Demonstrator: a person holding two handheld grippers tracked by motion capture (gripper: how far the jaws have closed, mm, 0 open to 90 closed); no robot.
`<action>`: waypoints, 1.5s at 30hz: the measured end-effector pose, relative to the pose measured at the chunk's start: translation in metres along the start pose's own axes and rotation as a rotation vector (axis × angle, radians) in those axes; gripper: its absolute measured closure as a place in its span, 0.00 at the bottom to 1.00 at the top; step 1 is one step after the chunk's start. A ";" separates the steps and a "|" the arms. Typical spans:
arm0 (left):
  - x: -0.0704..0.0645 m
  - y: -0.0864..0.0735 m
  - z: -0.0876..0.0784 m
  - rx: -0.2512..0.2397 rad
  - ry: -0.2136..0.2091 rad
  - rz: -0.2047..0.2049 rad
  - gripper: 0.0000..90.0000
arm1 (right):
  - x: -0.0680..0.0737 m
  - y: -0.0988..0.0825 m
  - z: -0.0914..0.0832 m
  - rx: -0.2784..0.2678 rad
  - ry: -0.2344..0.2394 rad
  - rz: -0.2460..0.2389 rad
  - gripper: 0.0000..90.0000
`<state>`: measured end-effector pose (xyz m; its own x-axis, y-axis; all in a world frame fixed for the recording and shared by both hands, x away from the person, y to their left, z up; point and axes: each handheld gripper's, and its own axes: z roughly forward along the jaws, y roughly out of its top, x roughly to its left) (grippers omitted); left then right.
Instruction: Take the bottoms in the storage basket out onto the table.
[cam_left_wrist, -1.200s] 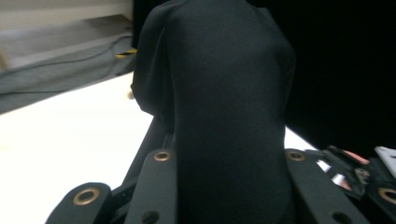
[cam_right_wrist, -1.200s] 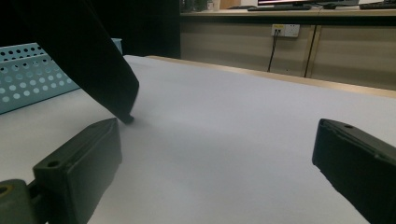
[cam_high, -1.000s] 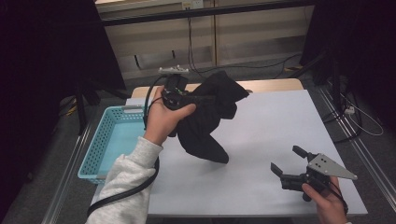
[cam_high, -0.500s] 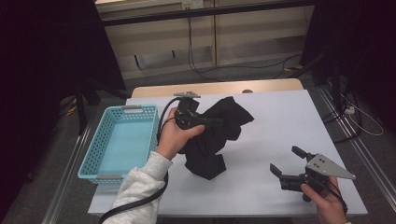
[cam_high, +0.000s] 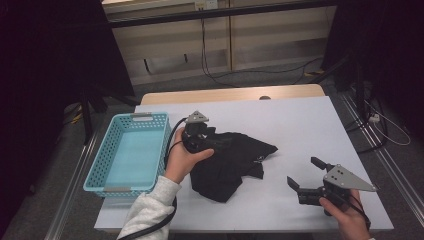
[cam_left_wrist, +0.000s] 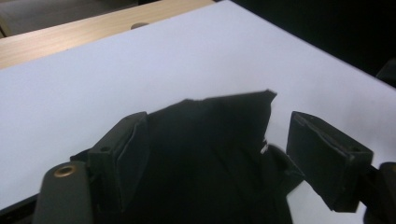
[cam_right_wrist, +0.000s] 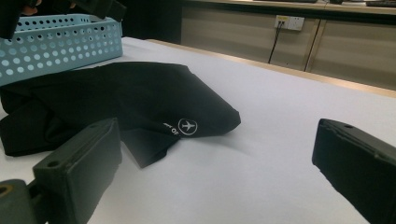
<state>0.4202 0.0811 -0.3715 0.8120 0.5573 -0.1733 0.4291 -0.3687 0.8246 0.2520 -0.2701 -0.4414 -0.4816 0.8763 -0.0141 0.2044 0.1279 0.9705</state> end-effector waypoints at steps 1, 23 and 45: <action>-0.001 -0.003 0.000 0.001 0.000 0.001 0.23 | 0.001 0.000 0.000 0.004 -0.001 -0.002 0.01; 0.005 -0.038 -0.010 0.018 0.027 0.014 0.18 | 0.006 0.002 0.022 0.075 0.020 -0.033 0.02; 0.014 -0.047 -0.015 0.021 0.074 -0.003 0.18 | 0.018 0.009 0.070 0.179 0.094 -0.059 0.17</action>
<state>0.4053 0.1168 -0.4049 0.7800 0.6111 -0.1347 0.4400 -0.3825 0.8125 0.3049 -0.2208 -0.4501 -0.5726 0.8189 -0.0389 0.3180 0.2656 0.9101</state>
